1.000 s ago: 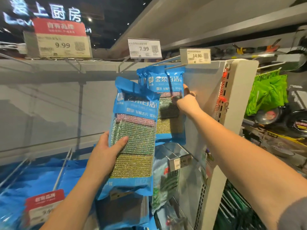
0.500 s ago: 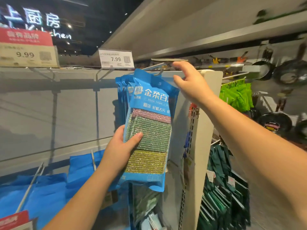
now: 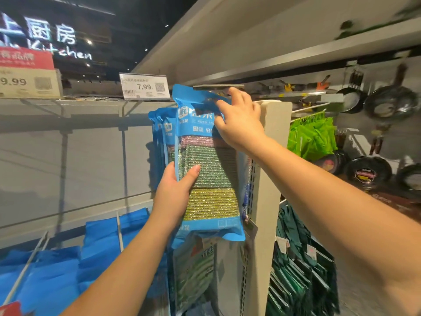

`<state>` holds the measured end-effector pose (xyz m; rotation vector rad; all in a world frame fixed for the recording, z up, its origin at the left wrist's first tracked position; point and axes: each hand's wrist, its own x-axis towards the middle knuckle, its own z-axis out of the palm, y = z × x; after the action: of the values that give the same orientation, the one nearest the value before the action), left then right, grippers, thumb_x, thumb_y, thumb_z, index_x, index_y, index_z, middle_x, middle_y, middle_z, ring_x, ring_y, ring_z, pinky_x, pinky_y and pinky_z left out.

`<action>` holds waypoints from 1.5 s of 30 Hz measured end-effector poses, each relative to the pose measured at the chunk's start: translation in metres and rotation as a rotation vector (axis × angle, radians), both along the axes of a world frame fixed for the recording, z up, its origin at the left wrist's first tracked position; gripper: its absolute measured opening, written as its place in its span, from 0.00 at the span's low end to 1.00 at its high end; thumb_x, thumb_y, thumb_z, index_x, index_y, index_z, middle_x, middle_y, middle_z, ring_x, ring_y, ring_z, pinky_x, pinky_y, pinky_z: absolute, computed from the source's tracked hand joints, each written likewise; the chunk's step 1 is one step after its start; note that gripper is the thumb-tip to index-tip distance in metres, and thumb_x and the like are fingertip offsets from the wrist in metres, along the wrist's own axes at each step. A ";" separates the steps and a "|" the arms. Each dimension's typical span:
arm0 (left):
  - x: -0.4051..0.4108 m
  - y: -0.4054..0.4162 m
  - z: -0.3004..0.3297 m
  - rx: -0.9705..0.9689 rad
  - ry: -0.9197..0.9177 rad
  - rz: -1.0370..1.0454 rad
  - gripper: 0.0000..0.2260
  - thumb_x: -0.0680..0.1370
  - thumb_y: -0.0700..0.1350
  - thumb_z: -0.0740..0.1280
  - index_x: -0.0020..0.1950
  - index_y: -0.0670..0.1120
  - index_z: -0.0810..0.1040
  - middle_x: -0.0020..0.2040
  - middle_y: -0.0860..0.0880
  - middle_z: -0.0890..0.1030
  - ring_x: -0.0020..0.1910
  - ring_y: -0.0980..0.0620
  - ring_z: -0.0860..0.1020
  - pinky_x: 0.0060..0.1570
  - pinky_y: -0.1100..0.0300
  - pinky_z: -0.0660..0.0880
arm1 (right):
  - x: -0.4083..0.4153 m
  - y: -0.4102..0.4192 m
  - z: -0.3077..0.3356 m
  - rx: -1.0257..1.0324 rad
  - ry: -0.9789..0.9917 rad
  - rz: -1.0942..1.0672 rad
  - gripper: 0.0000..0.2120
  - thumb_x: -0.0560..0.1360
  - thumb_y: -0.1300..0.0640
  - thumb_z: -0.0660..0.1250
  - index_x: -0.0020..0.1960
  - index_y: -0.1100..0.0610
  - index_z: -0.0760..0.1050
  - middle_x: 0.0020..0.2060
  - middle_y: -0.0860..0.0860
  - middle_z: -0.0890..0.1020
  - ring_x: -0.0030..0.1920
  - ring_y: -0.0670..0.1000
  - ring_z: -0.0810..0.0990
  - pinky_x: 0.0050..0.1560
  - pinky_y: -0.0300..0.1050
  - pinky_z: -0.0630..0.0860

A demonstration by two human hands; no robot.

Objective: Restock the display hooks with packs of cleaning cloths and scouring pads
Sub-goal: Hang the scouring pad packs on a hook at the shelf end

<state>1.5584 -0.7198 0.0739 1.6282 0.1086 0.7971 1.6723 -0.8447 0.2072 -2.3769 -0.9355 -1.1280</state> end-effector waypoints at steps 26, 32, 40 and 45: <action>0.056 0.044 -0.008 -0.078 0.052 0.146 0.26 0.71 0.66 0.69 0.64 0.54 0.76 0.59 0.52 0.83 0.58 0.49 0.82 0.61 0.40 0.77 | 0.010 0.021 -0.062 0.191 0.269 0.197 0.26 0.80 0.51 0.62 0.75 0.58 0.65 0.70 0.55 0.68 0.70 0.58 0.69 0.69 0.53 0.66; 0.075 0.063 -0.016 0.011 0.102 0.184 0.17 0.78 0.60 0.67 0.63 0.55 0.72 0.58 0.51 0.82 0.55 0.47 0.81 0.59 0.40 0.78 | 0.030 0.055 -0.143 0.193 0.685 0.193 0.37 0.78 0.39 0.63 0.80 0.51 0.52 0.78 0.54 0.53 0.76 0.59 0.61 0.72 0.58 0.65; 0.086 0.076 -0.029 0.091 0.320 0.272 0.35 0.78 0.65 0.66 0.78 0.46 0.61 0.74 0.43 0.70 0.68 0.41 0.74 0.66 0.44 0.73 | 0.049 0.075 -0.163 0.282 0.744 0.202 0.37 0.77 0.42 0.68 0.78 0.54 0.56 0.73 0.55 0.58 0.72 0.60 0.66 0.70 0.56 0.68; 0.067 0.094 -0.034 0.118 0.443 0.203 0.40 0.73 0.66 0.69 0.76 0.45 0.62 0.71 0.40 0.73 0.64 0.40 0.77 0.61 0.43 0.77 | 0.027 0.058 -0.162 0.206 0.748 0.126 0.34 0.79 0.44 0.65 0.79 0.50 0.54 0.73 0.54 0.61 0.66 0.56 0.71 0.63 0.50 0.70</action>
<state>1.6252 -0.6262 0.0398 1.9066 0.5567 0.5902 1.6994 -0.7869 0.0449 -2.2418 -0.6435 -0.2142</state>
